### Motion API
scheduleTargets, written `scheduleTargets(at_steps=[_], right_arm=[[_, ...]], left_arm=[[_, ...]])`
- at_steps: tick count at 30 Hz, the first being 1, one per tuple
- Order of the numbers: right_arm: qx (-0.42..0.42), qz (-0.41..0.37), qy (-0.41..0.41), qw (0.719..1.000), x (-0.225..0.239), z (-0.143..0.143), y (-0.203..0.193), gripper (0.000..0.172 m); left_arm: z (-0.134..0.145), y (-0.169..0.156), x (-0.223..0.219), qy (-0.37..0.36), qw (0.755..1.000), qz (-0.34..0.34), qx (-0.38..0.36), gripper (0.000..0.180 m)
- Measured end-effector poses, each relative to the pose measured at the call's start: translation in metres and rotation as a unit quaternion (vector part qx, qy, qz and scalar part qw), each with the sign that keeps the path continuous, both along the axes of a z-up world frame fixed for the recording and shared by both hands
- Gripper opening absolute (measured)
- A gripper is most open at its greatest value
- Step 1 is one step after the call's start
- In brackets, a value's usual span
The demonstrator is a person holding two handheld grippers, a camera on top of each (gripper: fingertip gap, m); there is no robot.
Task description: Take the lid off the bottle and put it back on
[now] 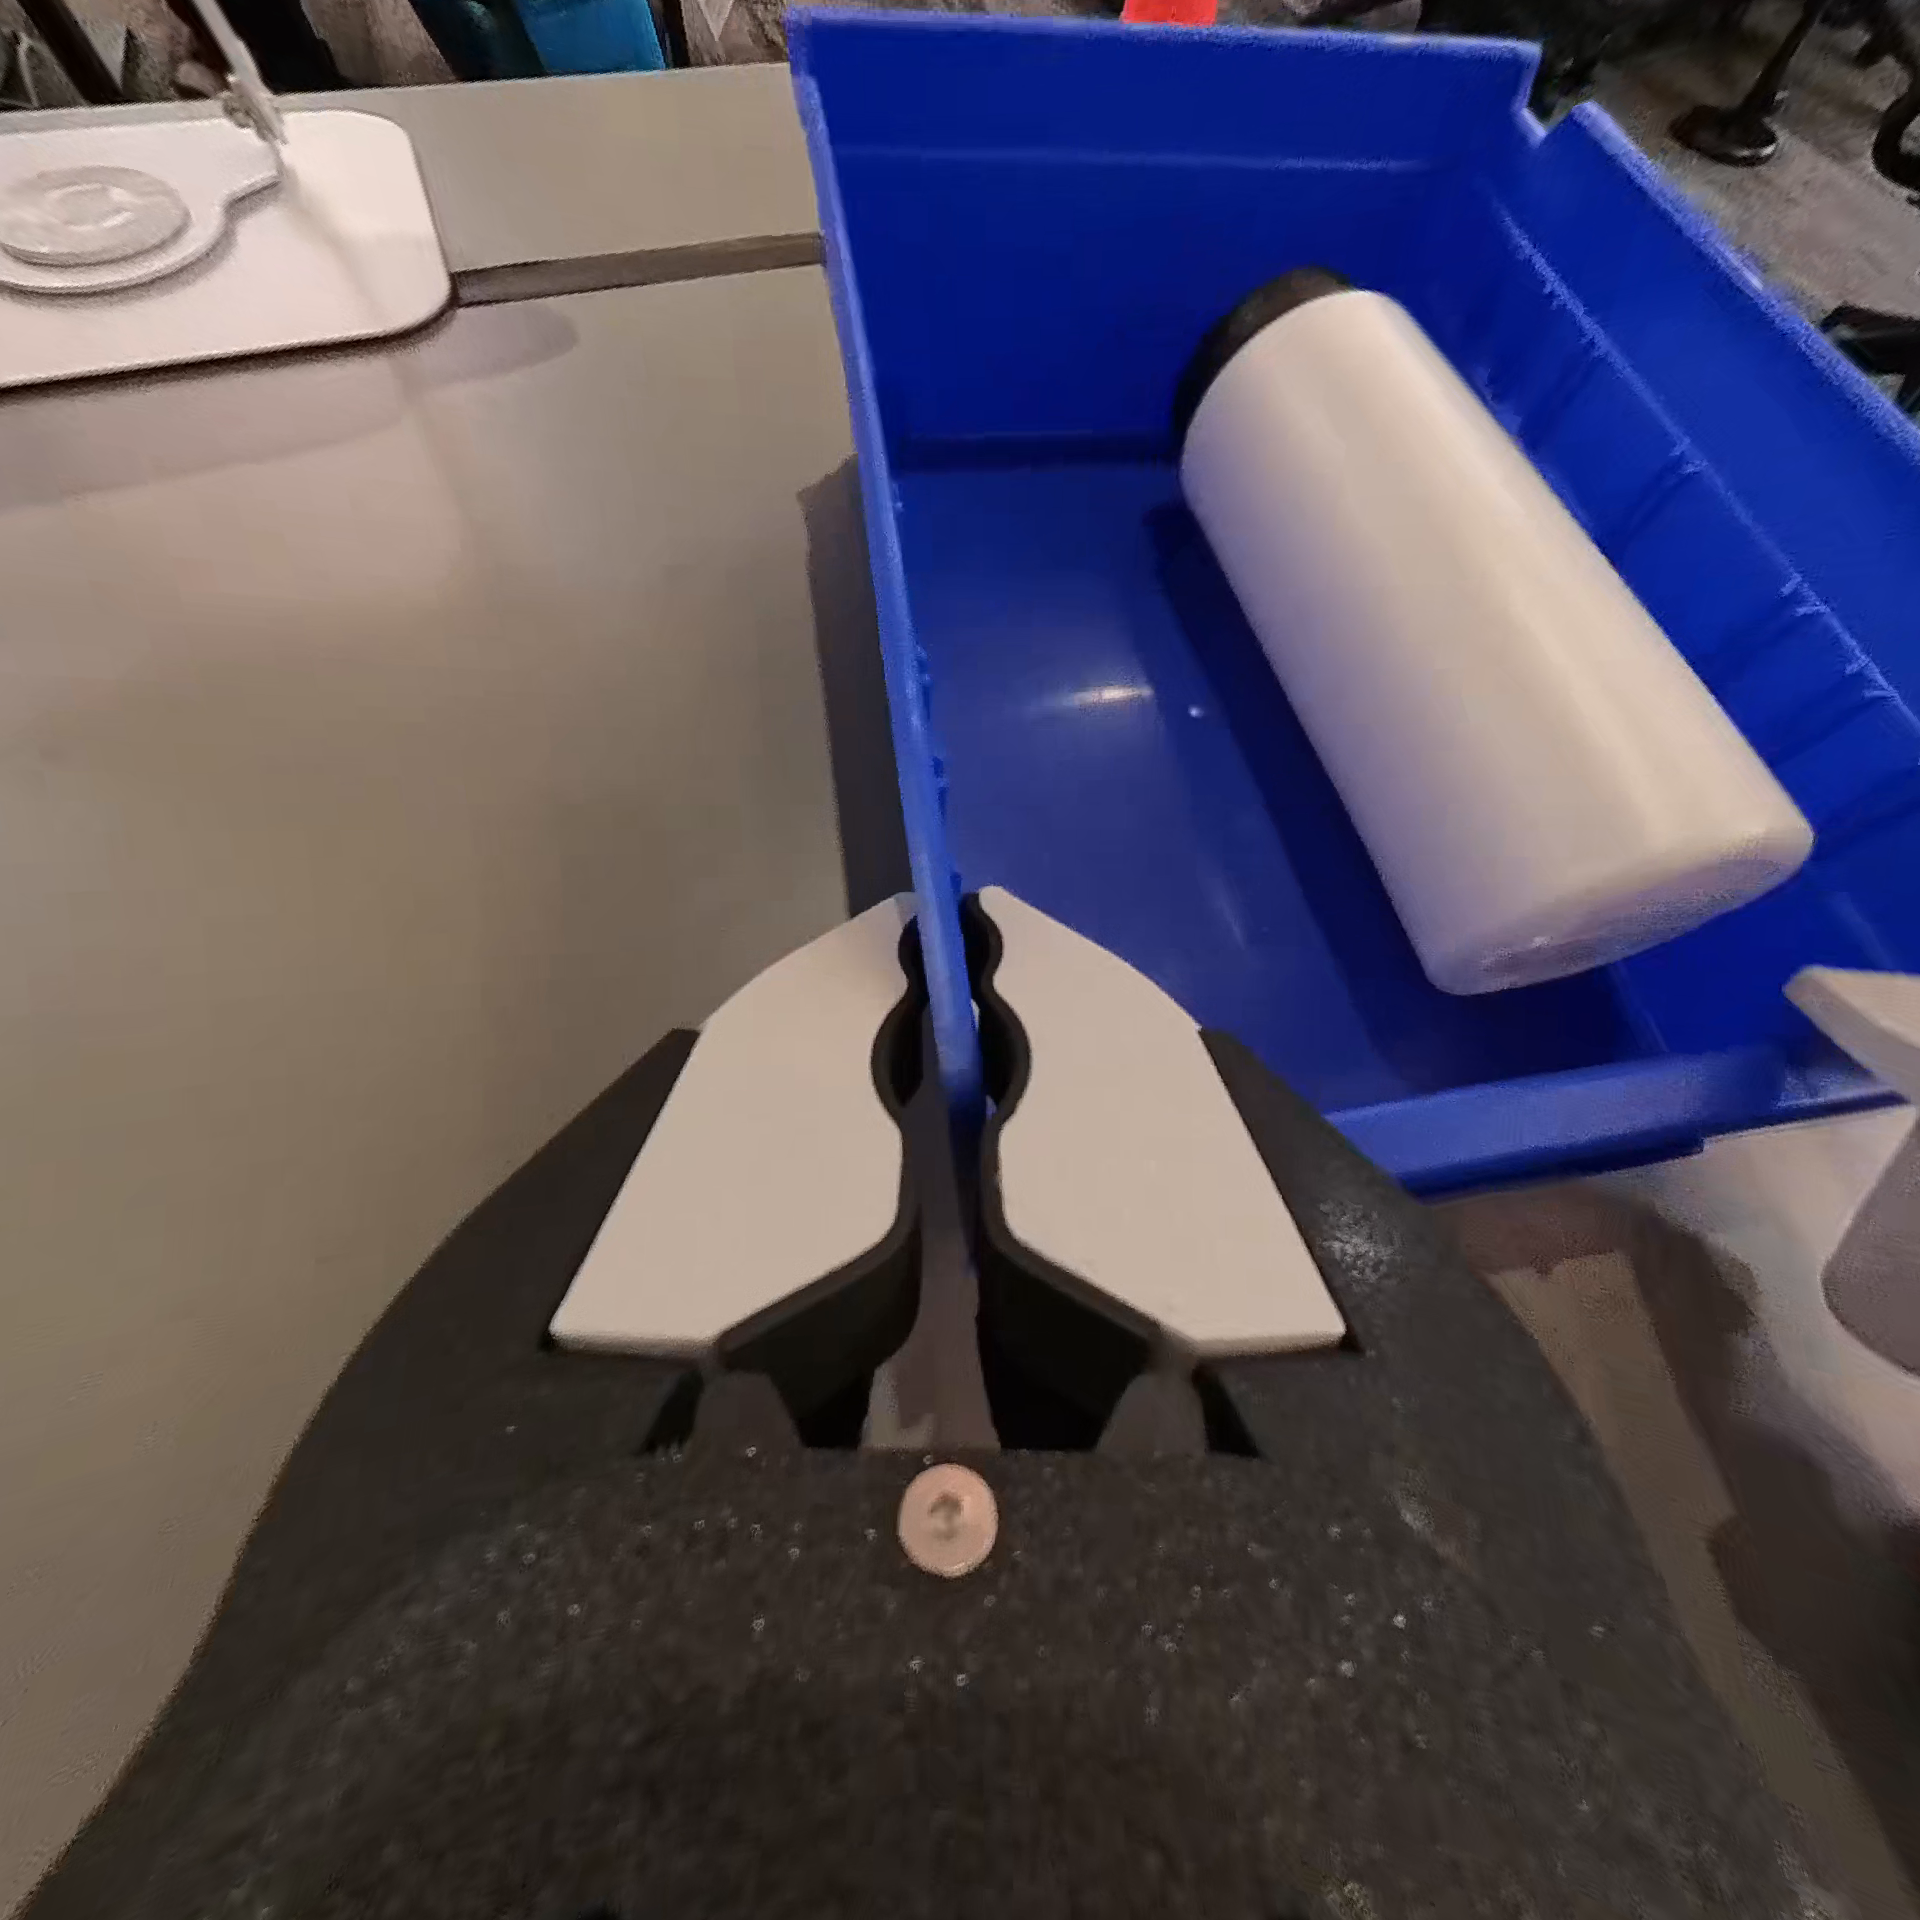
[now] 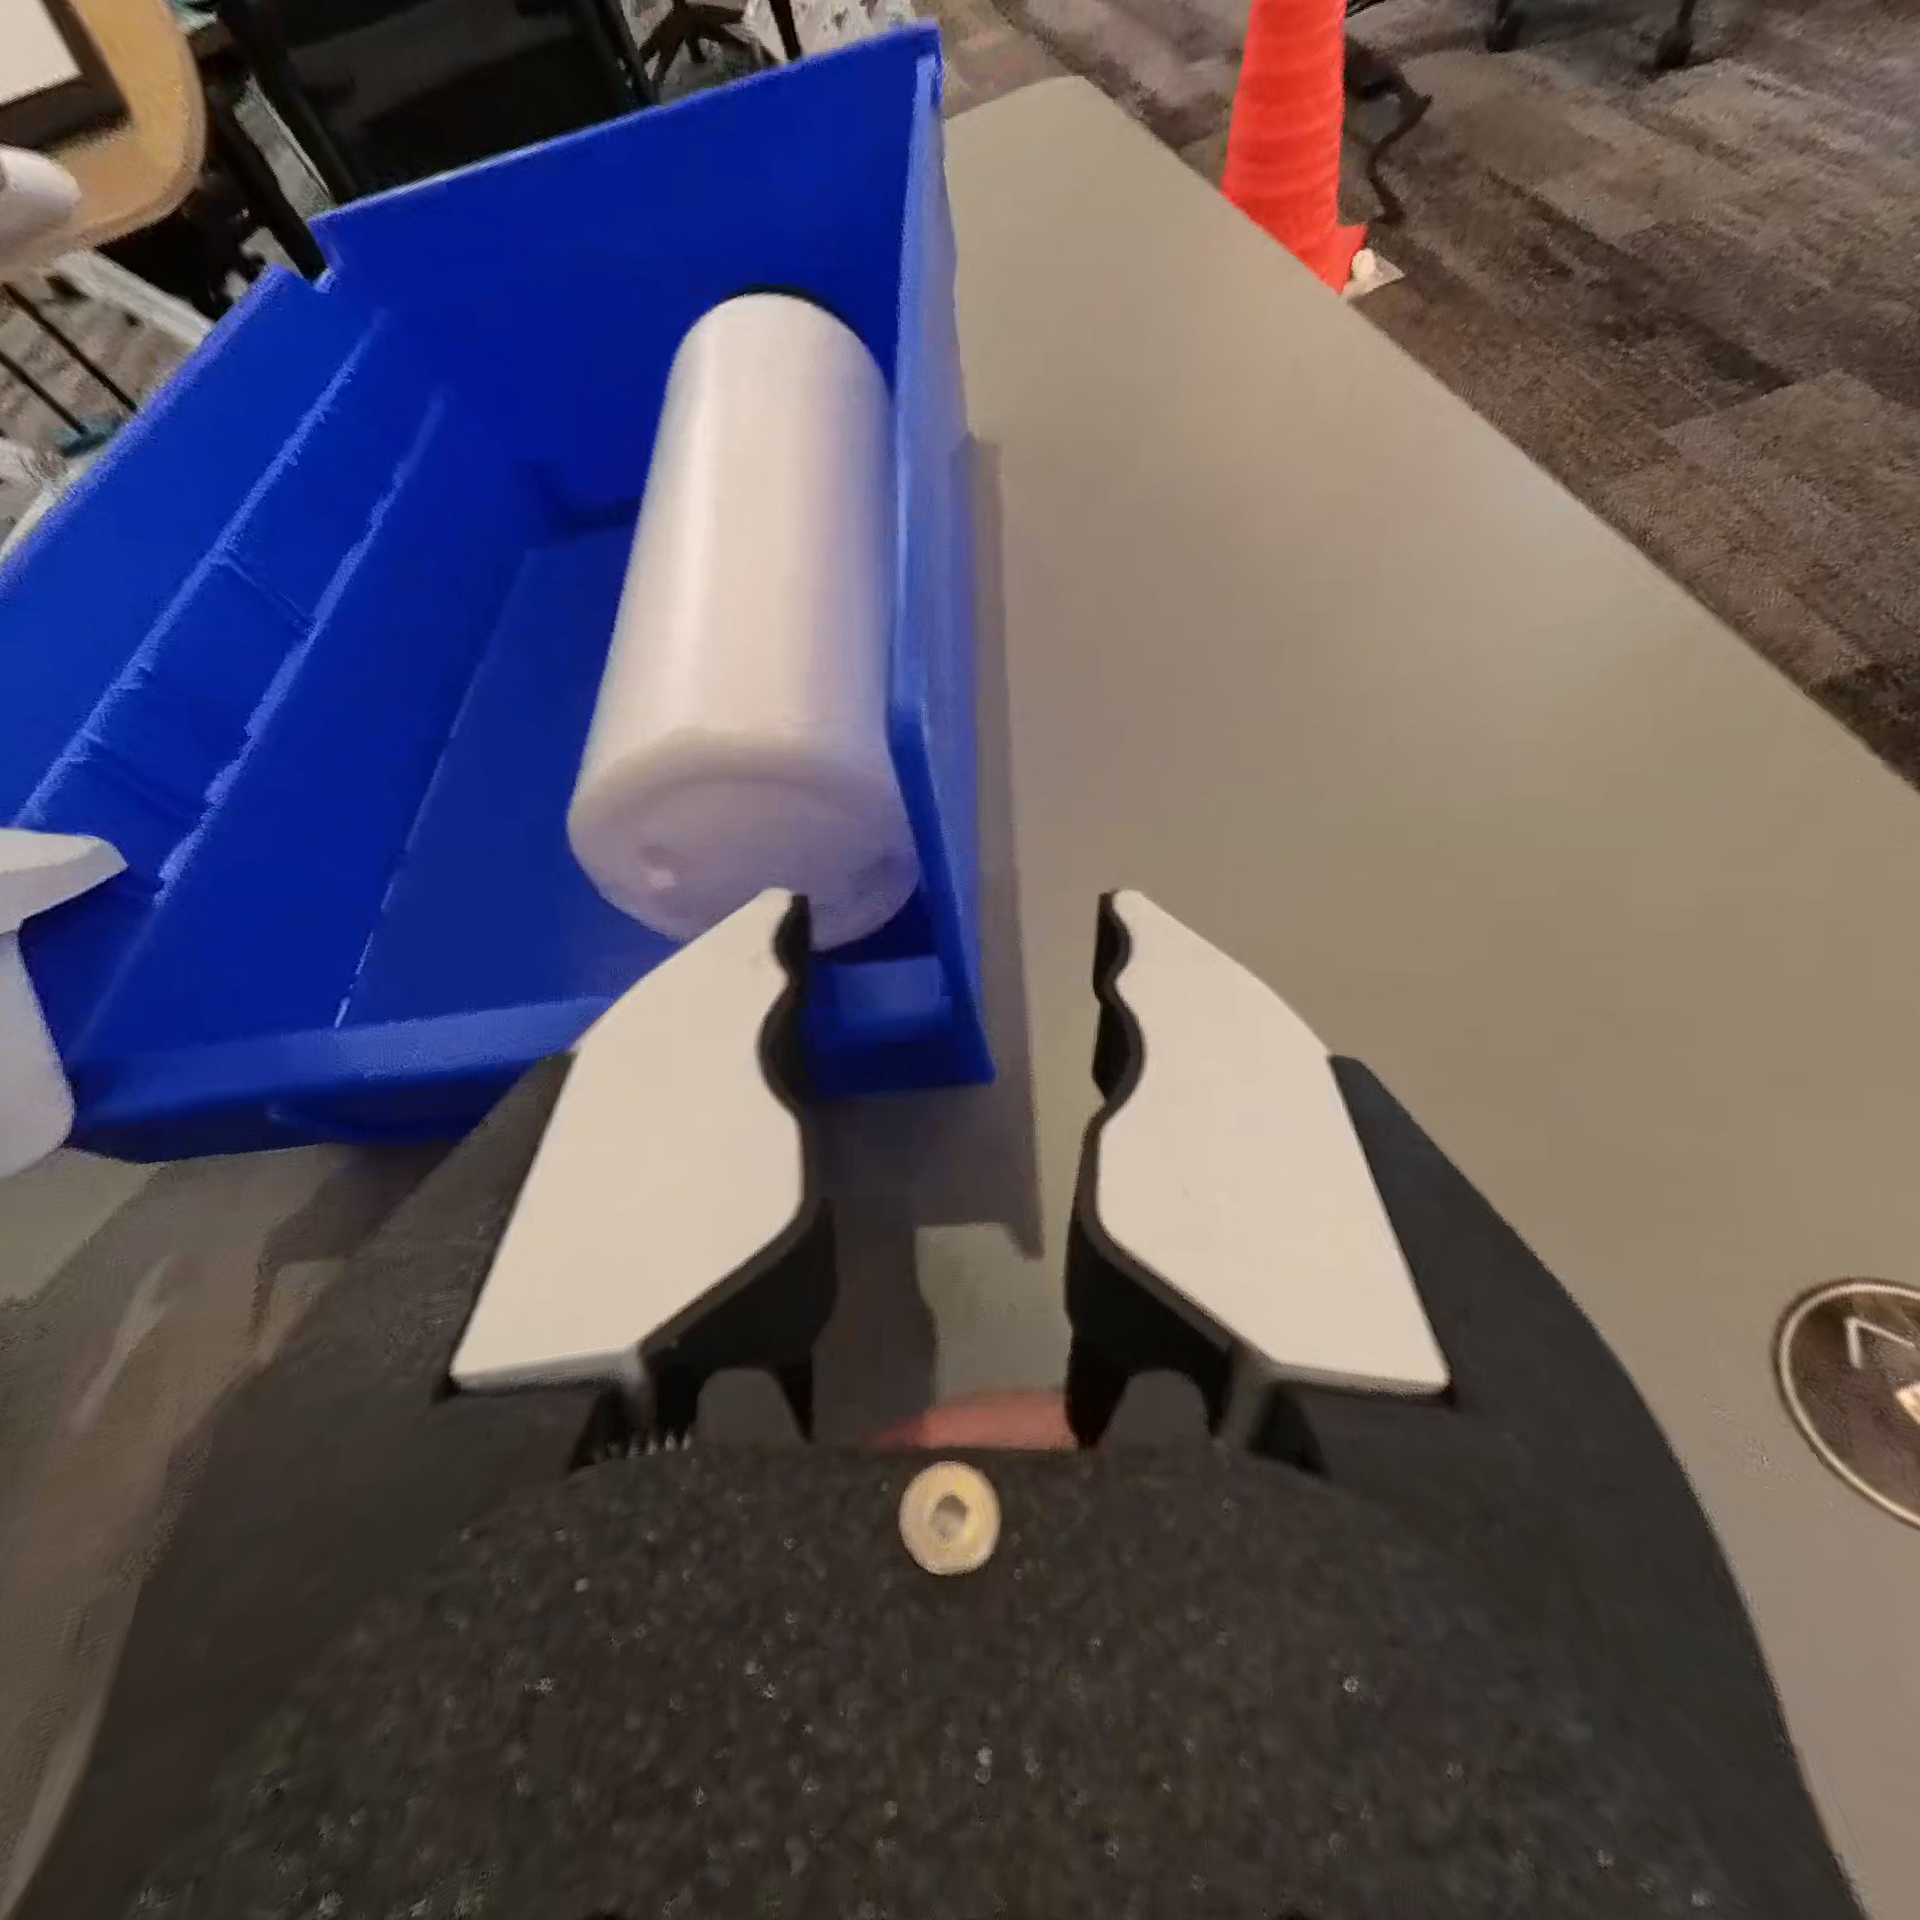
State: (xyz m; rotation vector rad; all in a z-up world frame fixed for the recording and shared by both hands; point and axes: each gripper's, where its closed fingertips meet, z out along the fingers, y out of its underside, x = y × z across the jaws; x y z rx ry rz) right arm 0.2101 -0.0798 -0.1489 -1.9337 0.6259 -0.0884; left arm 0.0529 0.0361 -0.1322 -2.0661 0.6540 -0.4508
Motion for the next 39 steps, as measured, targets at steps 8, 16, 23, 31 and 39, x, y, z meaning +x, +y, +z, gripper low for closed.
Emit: scheduleTargets(at_steps=[8, 16, 23, 31, 39], right_arm=[[-0.006, 0.043, -0.069, 0.997, -0.031, 0.011, 0.012, 0.004], [0.062, 0.104, -0.091, 0.988, -0.131, 0.045, 0.049, 0.002], [0.059, 0.178, -0.077, 0.979, -0.257, 0.039, 0.115, 0.002], [0.025, 0.226, -0.097, 0.969, -0.308, 0.017, 0.143, 0.017], [0.146, 0.392, -0.104, 0.902, -0.319, 0.059, 0.079, 0.044]], left_arm=[[0.002, -0.017, -0.049, 0.009, 1.0, 0.006, 0.019, 0.004], [0.038, 0.003, -0.161, -0.009, 0.995, 0.078, 0.068, 0.004], [0.037, 0.047, -0.289, 0.0, 0.988, 0.146, 0.054, 0.004], [0.007, 0.066, -0.323, -0.066, 0.992, 0.107, -0.014, 0.014], [0.161, 0.058, -0.364, -0.074, 0.986, 0.069, 0.135, 0.077]])
